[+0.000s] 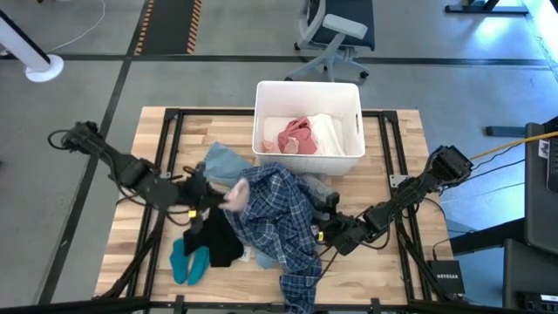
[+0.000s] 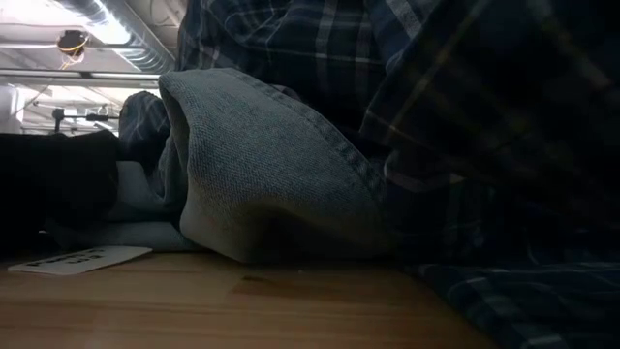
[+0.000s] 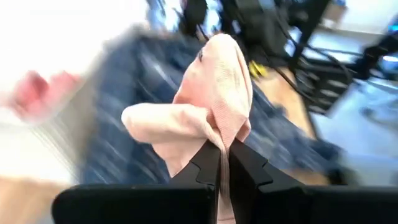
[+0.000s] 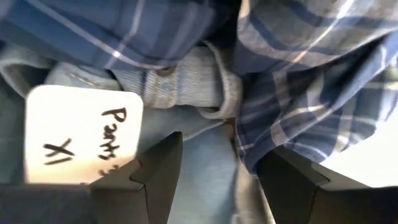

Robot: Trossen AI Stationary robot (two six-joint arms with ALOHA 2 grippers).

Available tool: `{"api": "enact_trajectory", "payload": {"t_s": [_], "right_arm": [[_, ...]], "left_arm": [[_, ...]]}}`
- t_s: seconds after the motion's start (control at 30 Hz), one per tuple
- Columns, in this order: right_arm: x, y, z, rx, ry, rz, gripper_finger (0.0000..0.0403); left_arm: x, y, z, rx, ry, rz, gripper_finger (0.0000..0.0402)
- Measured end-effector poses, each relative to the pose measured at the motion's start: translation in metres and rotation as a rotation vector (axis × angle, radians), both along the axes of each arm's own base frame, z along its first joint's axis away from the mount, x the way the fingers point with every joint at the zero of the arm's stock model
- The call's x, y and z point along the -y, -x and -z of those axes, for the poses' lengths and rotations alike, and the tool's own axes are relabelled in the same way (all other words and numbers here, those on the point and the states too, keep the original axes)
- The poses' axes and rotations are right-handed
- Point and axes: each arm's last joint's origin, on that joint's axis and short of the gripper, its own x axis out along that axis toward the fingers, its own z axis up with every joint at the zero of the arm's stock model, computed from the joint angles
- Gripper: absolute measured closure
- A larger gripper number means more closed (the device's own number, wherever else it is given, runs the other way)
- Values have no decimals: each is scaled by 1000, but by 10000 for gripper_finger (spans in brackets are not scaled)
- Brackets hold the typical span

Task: Sort clothes
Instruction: Put the light pink sock into the white laundry bin

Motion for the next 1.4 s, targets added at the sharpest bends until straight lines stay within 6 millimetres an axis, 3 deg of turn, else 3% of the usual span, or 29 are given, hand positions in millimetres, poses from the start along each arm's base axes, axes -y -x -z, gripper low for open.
{"api": "enact_trajectory", "payload": {"t_s": [0.27, 0.53, 0.93, 1.2, 1.4], "right_arm": [[-10, 6, 1, 35, -137, 26, 188], [-35, 27, -1, 148, -176, 48, 188], [-47, 41, -3, 225, -151, 56, 188], [-42, 40, -1, 199, -116, 68, 188], [-40, 41, 0, 182, -98, 66, 188]], "left_arm": [[-40, -22, -29, 211, -319, -154, 390], [-94, -47, -39, 285, -451, -373, 389], [-169, -78, -8, 189, -387, -499, 389], [-194, -91, 13, 134, -299, -552, 389], [-198, -98, 22, 117, -258, -565, 386]]}}
